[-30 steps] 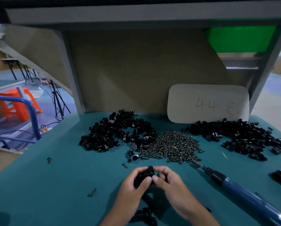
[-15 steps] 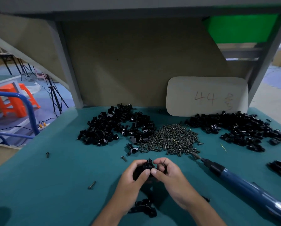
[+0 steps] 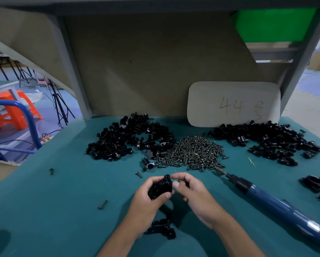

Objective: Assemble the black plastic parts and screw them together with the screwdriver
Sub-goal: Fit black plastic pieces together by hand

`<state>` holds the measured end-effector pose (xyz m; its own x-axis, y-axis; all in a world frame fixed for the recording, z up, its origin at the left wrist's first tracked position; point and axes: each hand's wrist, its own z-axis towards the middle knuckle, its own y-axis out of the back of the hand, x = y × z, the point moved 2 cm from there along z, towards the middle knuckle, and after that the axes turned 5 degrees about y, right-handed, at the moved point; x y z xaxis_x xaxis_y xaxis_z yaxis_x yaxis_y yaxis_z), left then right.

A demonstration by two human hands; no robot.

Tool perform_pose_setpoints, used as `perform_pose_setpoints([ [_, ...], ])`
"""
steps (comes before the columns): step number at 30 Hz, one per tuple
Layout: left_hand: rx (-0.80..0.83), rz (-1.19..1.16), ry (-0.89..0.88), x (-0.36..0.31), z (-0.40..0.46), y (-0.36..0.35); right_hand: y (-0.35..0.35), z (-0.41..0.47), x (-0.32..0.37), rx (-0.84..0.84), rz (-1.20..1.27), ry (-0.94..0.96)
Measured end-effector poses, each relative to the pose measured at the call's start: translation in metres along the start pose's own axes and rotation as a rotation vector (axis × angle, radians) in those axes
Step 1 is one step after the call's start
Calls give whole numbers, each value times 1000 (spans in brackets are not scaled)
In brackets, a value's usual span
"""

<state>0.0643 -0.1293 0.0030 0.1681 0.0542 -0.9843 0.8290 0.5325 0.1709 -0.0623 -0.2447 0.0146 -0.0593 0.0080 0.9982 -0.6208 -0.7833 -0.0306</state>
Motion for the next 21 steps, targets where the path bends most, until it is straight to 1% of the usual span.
perform_pose_setpoints([
  [2,0,-10,15,3,1,0,4,1,2,-25,-19,-7],
  [4,7,-31,24,4,3,0,9,-1,7,-39,-74,37],
  [7,-10,-28,26,4,2,0,12,-4,14,-10,-210,84],
  [11,-34,-11,21,4,2,1,13,-5,17,-46,-303,162],
  [15,-13,-40,37,6,2,1,11,-5,17,-69,-442,234],
  [21,2,-6,30,2,1,1,11,-4,14,-94,-443,269],
])
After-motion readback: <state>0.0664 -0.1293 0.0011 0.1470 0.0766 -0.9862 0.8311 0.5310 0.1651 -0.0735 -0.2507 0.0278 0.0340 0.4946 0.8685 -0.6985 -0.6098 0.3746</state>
